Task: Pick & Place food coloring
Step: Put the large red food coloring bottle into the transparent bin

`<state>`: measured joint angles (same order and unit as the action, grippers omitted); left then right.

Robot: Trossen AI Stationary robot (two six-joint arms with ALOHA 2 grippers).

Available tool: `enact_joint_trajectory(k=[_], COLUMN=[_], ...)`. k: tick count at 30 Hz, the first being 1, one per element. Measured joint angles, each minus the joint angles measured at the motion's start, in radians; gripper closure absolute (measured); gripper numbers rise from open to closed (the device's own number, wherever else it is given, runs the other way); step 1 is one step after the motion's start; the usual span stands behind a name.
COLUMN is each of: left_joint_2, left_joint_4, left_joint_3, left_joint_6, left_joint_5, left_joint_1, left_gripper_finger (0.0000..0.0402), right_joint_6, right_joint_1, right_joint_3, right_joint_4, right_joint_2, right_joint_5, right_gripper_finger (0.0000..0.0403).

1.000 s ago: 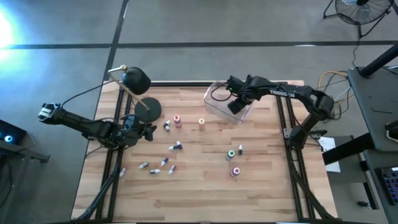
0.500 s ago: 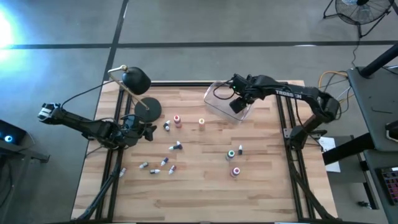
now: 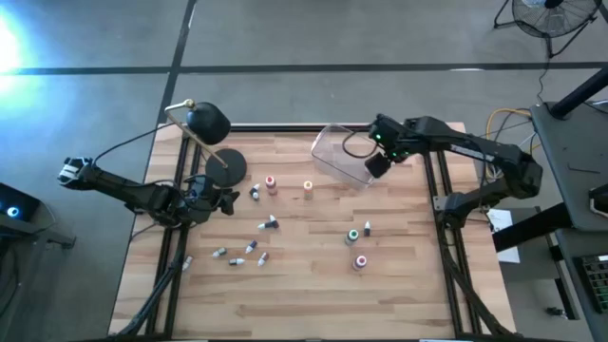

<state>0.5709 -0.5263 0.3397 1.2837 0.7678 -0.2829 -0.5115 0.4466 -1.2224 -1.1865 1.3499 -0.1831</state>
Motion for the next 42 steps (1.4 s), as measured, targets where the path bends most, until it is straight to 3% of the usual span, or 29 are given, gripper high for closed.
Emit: enact_joint_trajectory(k=[4, 9, 23, 26, 35, 42], left_joint_2=[0.000, 0.000, 0.000, 0.000, 0.000, 0.000], left_joint_4=[0.004, 0.004, 0.054, 0.065, 0.100, 0.100], left_joint_3=[0.000, 0.000, 0.000, 0.000, 0.000, 0.000], left_joint_6=[0.000, 0.002, 0.132, 0.173, 0.166, 0.087], left_joint_5=[0.000, 0.000, -0.063, -0.080, -0.146, -0.159], left_joint_1=[0.000, 0.000, 0.000, 0.000, 0.000, 0.000], left_gripper_finger=[0.0225, 0.0225, 0.0225, 0.0225, 0.0225, 0.0225], right_joint_6=[-0.152, -0.314, -0.681, -0.650, -0.296, -0.297], right_joint_1=[-0.084, -0.239, -0.594, -0.676, -0.921, -0.991], right_joint_3=[0.000, 0.000, 0.000, 0.000, 0.000, 0.000], right_joint_4=[-0.064, -0.068, 0.003, 0.071, 0.145, 0.151], right_joint_2=[-0.038, -0.030, 0.028, 0.039, 0.123, 0.219], right_joint_5=[0.139, 0.203, 0.234, 0.216, 0.132, 0.131], right_gripper_finger=[0.0183, 0.0183, 0.0183, 0.0183, 0.0183, 0.0183])
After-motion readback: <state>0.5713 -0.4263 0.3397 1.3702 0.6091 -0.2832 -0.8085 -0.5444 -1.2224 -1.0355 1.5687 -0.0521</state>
